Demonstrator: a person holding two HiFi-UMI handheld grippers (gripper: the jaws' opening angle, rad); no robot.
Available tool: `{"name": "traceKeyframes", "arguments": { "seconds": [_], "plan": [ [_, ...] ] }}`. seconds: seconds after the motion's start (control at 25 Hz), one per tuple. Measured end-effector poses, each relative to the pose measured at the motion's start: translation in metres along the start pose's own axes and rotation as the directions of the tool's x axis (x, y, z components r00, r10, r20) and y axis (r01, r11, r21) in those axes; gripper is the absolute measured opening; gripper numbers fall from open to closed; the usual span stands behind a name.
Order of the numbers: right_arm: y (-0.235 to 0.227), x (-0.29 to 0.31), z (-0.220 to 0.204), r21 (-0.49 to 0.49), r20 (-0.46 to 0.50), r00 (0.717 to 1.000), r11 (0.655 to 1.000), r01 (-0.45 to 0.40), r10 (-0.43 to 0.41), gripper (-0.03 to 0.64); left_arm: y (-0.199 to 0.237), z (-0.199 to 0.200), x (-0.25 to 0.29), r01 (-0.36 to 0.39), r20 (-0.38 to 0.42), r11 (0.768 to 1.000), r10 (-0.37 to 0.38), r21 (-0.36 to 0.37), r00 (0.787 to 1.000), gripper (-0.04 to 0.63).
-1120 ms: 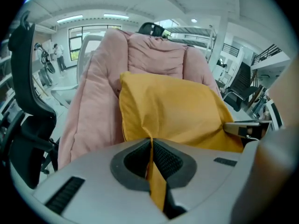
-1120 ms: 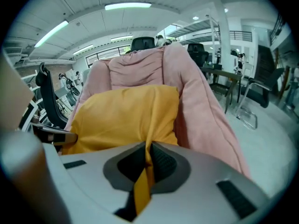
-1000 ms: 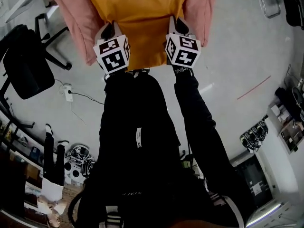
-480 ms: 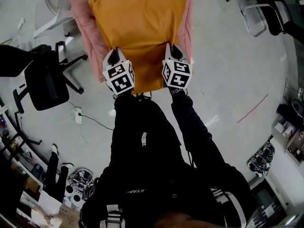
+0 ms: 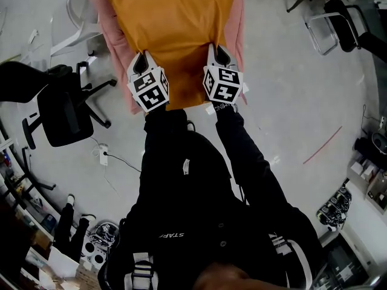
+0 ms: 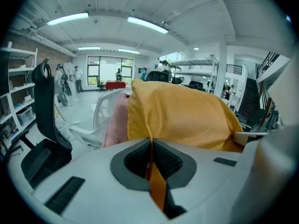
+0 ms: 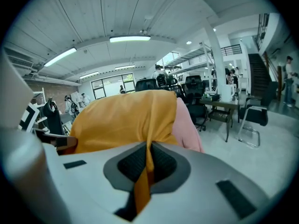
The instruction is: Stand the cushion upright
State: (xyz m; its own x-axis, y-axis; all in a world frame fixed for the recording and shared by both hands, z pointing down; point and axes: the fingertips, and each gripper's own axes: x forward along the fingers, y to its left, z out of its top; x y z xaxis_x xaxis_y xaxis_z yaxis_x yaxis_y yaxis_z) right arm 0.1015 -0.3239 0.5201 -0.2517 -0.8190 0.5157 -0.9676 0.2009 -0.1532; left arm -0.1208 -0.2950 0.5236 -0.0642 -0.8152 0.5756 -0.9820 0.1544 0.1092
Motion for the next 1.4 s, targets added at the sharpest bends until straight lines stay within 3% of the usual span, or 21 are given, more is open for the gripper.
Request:
{"name": "traceKeyframes", "arguments": {
  "seconds": [0.56,0.84,1.16,1.4],
  "plan": [
    [-0.004,0.118,0.084,0.002,0.158,0.987,1.0,0.022,-0.023,0.023,0.001,0.095,0.109,0.025,0.17,0.999,-0.021,-0.021,0.985,0.009],
    [-0.005,0.165,0.104,0.007,0.201,0.979,1.0,0.026,-0.027,0.023,0.004,0.122,0.151,0.031,0.227,0.999,-0.027,-0.016,0.973,0.009],
    [-0.006,0.228,0.058,-0.059,0.115,0.993,0.998,0.013,-0.006,0.025,0.022,0.074,0.22,0.03,0.132,0.999,-0.033,0.023,0.991,0.011],
    [-0.016,0.244,0.017,-0.067,0.034,0.999,0.998,0.0,0.002,0.026,0.025,0.038,0.234,0.049,0.089,0.997,-0.054,0.051,0.995,0.011]
  ]
}}
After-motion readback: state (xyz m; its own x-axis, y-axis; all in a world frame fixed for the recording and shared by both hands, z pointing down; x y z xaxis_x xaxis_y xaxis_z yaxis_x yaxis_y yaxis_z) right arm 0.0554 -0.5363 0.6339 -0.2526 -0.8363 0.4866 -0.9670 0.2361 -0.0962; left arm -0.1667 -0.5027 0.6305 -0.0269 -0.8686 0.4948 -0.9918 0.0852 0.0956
